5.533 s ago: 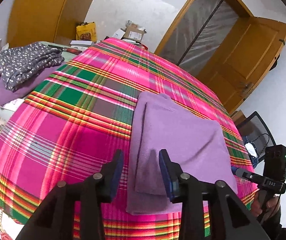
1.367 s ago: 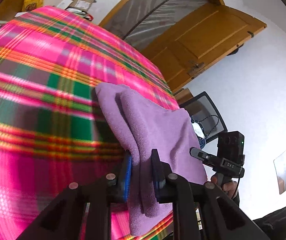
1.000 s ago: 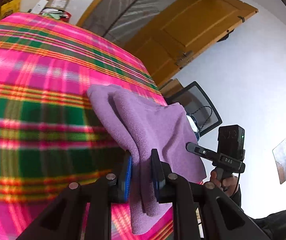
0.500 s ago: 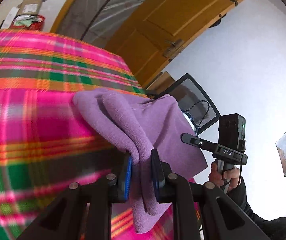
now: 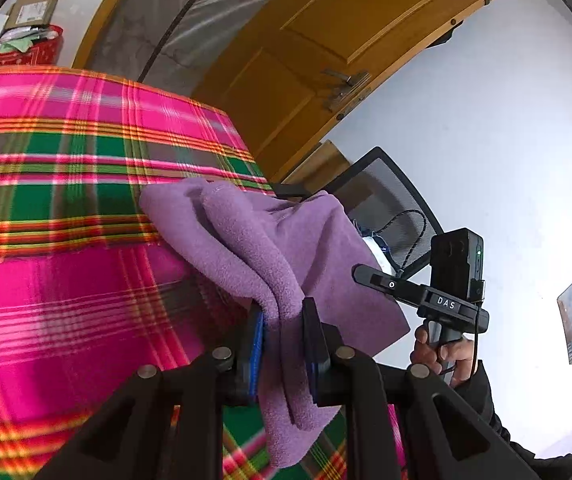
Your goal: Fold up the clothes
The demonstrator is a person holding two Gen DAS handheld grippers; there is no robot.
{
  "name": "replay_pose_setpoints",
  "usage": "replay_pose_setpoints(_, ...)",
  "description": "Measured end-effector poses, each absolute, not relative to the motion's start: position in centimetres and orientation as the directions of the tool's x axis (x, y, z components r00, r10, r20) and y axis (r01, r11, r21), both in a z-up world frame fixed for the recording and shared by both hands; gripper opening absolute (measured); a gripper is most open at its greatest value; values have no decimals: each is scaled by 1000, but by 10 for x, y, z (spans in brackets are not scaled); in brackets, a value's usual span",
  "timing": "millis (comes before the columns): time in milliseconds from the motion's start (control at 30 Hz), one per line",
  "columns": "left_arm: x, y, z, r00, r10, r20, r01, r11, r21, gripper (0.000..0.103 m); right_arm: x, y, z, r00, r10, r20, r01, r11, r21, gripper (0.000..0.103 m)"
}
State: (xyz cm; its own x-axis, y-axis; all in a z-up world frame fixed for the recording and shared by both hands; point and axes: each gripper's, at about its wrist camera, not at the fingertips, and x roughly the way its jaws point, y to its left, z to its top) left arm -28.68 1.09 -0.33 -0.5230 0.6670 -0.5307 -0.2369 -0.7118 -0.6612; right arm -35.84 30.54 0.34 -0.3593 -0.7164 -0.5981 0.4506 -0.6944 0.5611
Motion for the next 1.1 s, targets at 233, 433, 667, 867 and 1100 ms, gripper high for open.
replay_pose_setpoints(233, -288, -1, -38, -486, 669, -563, -182, -707, -683, 19, -362, 318, -26, -340, -707, -620, 392, -706, 590, 40)
replay_pose_setpoints(433, -282, -6, -52, -479, 668, -570, -148, -701, -698, 22, -345, 322, -19, -390, -651, -651, 374, -758, 534, 42)
replay_pose_setpoints(667, -260, -12, -21, -560, 589, -582, -179, -772, -610, 18, -290, 327, 14, -537, -544, -644, 398, -837, 375, 42)
replay_pose_setpoints(867, -281, 2, 5, -599, 565, -568, -218, -798, -562, 18, -270, 309, -6, -525, -477, -704, 420, -865, 273, 23)
replay_pose_setpoints(1100, -331, 20, -17, -580, 501, -642, -181, -848, -498, 16, -269, 308, -16, -520, -458, -721, 415, -873, 255, 22)
